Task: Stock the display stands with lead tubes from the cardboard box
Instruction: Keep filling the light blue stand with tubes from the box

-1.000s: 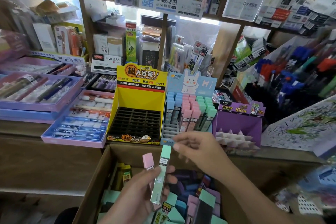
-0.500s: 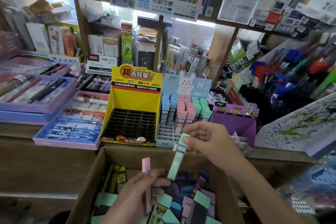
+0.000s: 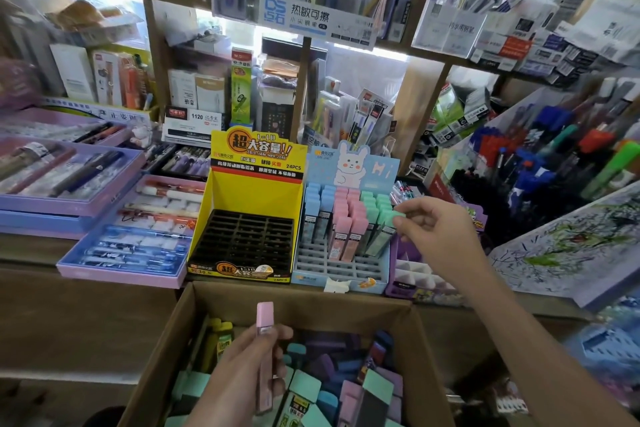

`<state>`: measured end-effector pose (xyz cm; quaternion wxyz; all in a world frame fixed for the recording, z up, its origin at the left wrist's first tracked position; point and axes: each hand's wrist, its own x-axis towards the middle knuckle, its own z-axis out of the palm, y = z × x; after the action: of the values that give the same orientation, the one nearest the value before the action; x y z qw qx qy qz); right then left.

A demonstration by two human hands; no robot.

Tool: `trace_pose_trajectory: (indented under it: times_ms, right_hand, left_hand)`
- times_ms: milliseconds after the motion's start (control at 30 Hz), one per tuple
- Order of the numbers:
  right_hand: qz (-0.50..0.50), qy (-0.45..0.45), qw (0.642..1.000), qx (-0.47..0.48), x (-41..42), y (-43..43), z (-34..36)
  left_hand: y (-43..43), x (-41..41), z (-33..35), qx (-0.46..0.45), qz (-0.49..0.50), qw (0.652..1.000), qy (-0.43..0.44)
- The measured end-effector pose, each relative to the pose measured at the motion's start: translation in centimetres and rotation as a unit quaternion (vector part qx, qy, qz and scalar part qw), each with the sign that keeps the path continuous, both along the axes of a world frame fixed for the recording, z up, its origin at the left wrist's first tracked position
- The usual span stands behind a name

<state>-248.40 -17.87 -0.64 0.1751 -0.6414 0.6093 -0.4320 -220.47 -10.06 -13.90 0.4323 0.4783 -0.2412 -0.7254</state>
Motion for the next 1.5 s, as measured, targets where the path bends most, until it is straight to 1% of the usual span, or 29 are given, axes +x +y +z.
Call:
trace_pose_trajectory:
  times_ms: [133, 300, 400, 667, 867, 933, 1067, 1167, 1333, 1500]
  right_hand:
    - [0.009, 0.012, 1.000, -0.013, 0.3, -0.8, -0.2]
    - [0.019, 0.052, 0.998, -0.012, 0.6, -1.5, -0.5]
    - [0.032, 0.075, 0.997, -0.010, 0.7, -1.7, -0.5]
    - [0.028, 0.106, 0.994, -0.008, 0.5, -2.1, -0.1]
    - [0.026, 0.148, 0.989, -0.016, 0.6, -2.1, -0.1]
    - [0.033, 0.176, 0.984, -0.025, 0.7, -2.3, -0.1]
    - [0.040, 0.262, 0.963, -0.040, 1.1, -2.8, -0.2]
    - [0.034, 0.291, 0.955, -0.051, 1.3, -3.0, -0.5]
    - [0.046, 0.305, 0.948, -0.071, 1.4, -3.2, -1.0]
    - [0.046, 0.300, 0.950, -0.068, 1.6, -2.7, -0.8]
  left_hand:
    - [-0.1, 0.1, -0.4, 0.002, 0.004, 1.000, -0.005]
    - [0.0, 0.1, 0.0, -0.001, -0.008, 1.000, -0.012]
    - [0.0, 0.2, 0.1, 0.002, -0.008, 1.000, 0.001]
    - [0.1, 0.0, 0.4, 0.005, -0.009, 1.000, 0.000]
    - [0.2, -0.1, 1.0, 0.012, -0.009, 1.000, 0.010]
    - [0.2, -0.3, 1.2, 0.016, -0.004, 1.000, 0.015]
    - [0.5, -0.4, 1.5, 0.019, 0.002, 1.000, 0.017]
    - [0.5, -0.3, 1.8, 0.020, -0.002, 1.000, 0.004]
    - [0.8, -0.1, 2.4, 0.021, 0.007, 1.000, 0.004]
    - [1.0, -0.2, 3.2, 0.009, -0.027, 0.999, -0.026]
